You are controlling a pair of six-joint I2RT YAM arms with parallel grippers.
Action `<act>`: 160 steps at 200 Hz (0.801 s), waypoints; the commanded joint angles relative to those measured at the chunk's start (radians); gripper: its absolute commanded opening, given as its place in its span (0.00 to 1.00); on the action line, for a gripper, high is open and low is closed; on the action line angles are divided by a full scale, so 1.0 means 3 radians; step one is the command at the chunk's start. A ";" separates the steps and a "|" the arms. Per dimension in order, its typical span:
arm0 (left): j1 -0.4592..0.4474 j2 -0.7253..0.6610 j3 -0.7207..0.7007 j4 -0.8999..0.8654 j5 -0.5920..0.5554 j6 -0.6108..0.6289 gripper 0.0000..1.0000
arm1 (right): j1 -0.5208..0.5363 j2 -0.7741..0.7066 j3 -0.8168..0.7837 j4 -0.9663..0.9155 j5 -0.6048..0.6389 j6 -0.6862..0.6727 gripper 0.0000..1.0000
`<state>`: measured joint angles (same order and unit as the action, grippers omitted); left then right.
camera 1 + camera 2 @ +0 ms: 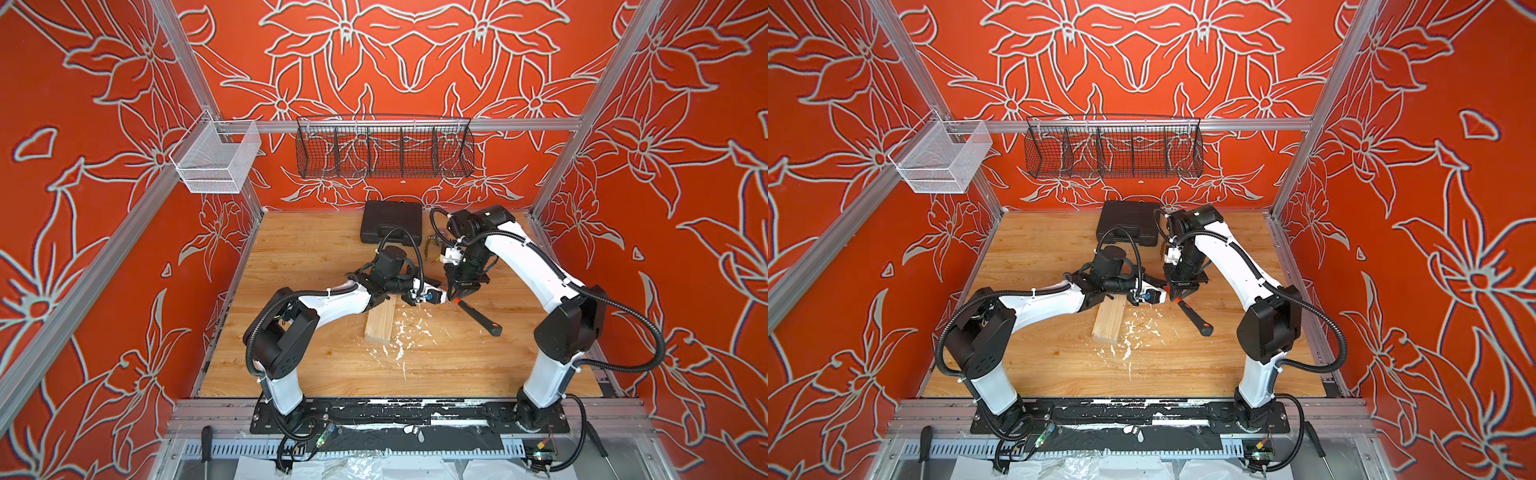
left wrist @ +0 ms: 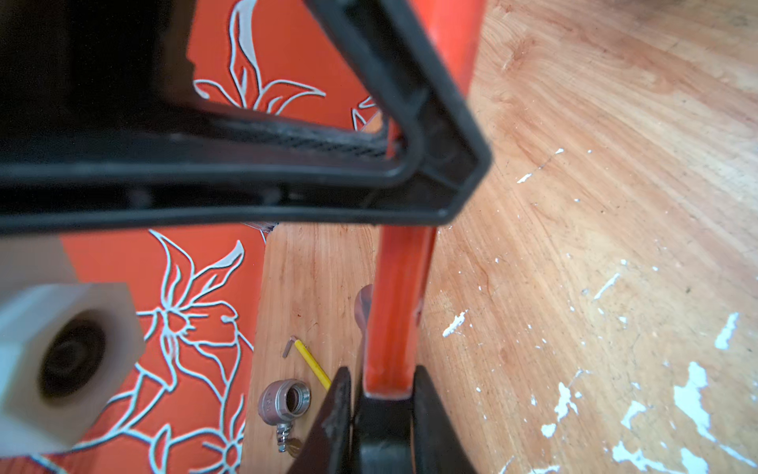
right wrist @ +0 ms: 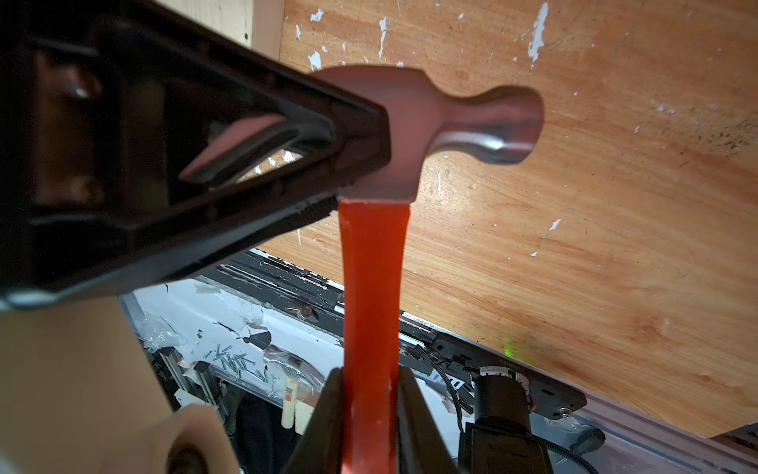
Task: Use a claw hammer to pull out a nail
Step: Pick up the hammer at the center of the board.
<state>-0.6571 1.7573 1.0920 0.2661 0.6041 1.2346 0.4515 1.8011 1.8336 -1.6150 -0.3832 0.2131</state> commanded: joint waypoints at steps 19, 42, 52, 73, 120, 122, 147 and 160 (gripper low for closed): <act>-0.0034 -0.0137 -0.0073 -0.0100 0.0085 -0.0023 0.00 | 0.0026 -0.0058 0.0137 -0.0056 -0.0164 -0.0035 0.06; -0.0034 -0.0234 -0.0097 -0.0128 0.0151 -0.0084 0.00 | 0.0025 -0.0184 0.0134 0.0150 -0.0217 -0.0017 0.30; -0.0034 -0.0276 -0.0111 -0.0157 0.0169 -0.0086 0.00 | 0.0021 -0.0250 0.0137 0.0267 -0.0243 -0.0029 0.37; -0.0034 -0.0397 -0.0161 -0.0191 0.0195 -0.0140 0.00 | 0.0018 -0.0462 0.0060 0.0725 -0.0414 -0.0056 0.59; -0.0030 -0.0420 -0.0119 -0.0332 0.0206 -0.0260 0.00 | -0.0094 -0.1095 -0.0703 0.2590 -0.0284 0.0178 0.98; -0.0032 -0.0415 -0.0115 -0.0340 0.0206 -0.0265 0.00 | -0.0100 -0.1099 -0.0703 0.2613 -0.0276 0.0159 0.98; -0.0026 -0.0346 -0.0046 -0.0444 0.0206 -0.0337 0.00 | -0.0160 -0.1150 -0.0621 0.2624 -0.0079 -0.0020 0.98; -0.0011 -0.0329 -0.0017 -0.0475 0.0224 -0.0438 0.00 | -0.0180 -0.1340 -0.0654 0.2693 0.0123 -0.0195 0.98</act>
<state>-0.6621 1.6714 1.0382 0.1112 0.6147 1.1530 0.4122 1.4597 1.6482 -0.9150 -0.4454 0.2359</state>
